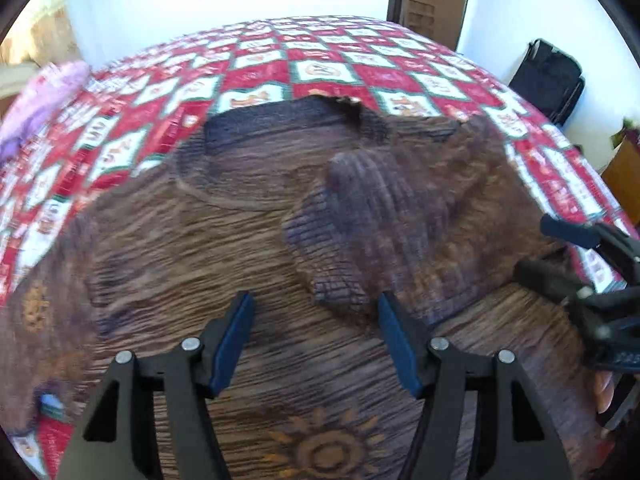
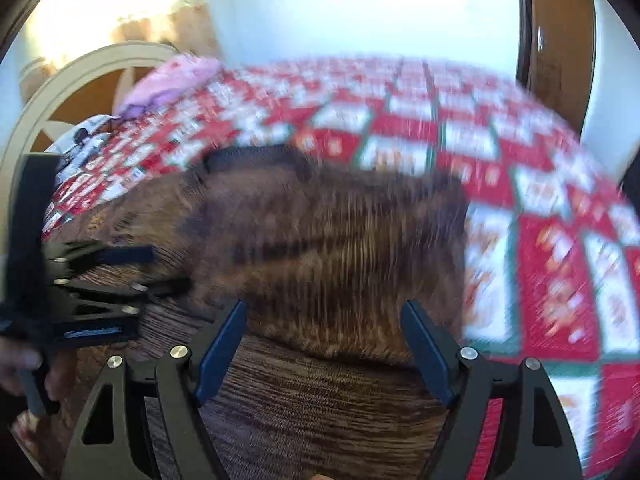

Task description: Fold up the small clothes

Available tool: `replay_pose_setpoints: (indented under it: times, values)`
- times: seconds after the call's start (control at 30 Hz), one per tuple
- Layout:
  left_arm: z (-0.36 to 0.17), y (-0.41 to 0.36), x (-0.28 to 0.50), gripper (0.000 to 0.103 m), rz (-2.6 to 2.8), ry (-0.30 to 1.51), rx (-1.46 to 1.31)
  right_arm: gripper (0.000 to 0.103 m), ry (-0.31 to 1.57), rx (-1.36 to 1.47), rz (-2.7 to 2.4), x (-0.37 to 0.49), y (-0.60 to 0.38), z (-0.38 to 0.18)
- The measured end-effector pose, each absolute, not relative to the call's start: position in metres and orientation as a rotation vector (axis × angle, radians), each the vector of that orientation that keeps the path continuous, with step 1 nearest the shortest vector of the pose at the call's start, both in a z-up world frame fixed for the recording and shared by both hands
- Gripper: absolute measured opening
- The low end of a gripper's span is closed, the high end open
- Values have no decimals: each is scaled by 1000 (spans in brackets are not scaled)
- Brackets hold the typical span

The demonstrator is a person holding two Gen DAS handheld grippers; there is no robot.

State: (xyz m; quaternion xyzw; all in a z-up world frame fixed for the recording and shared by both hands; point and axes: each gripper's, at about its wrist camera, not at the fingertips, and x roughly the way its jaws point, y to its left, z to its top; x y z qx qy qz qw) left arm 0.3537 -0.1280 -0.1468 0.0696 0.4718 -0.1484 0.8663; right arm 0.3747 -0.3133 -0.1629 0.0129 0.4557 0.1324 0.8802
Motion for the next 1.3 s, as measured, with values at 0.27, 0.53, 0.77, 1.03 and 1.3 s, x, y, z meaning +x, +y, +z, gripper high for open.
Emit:
replay_pose_setpoints:
  times: [0.27, 0.53, 0.77, 1.03, 1.3]
  values:
    - [-136, -96, 369, 64, -413, 979, -97, 80, 836, -99, 240, 335, -277, -146]
    - [-140, -110, 387, 6, -511, 980, -114, 80, 813, -210, 249, 299, -263, -144]
    - [-123, -94, 372, 6, -457, 881, -59, 80, 764, -260, 216, 303, -260, -136]
    - [-152, -83, 379, 17, -377, 969, -98, 80, 963, -140, 206, 357, -290, -161]
    - [-115, -38, 339, 79, -266, 832, -86, 80, 830, -165, 281, 354, -258, -111]
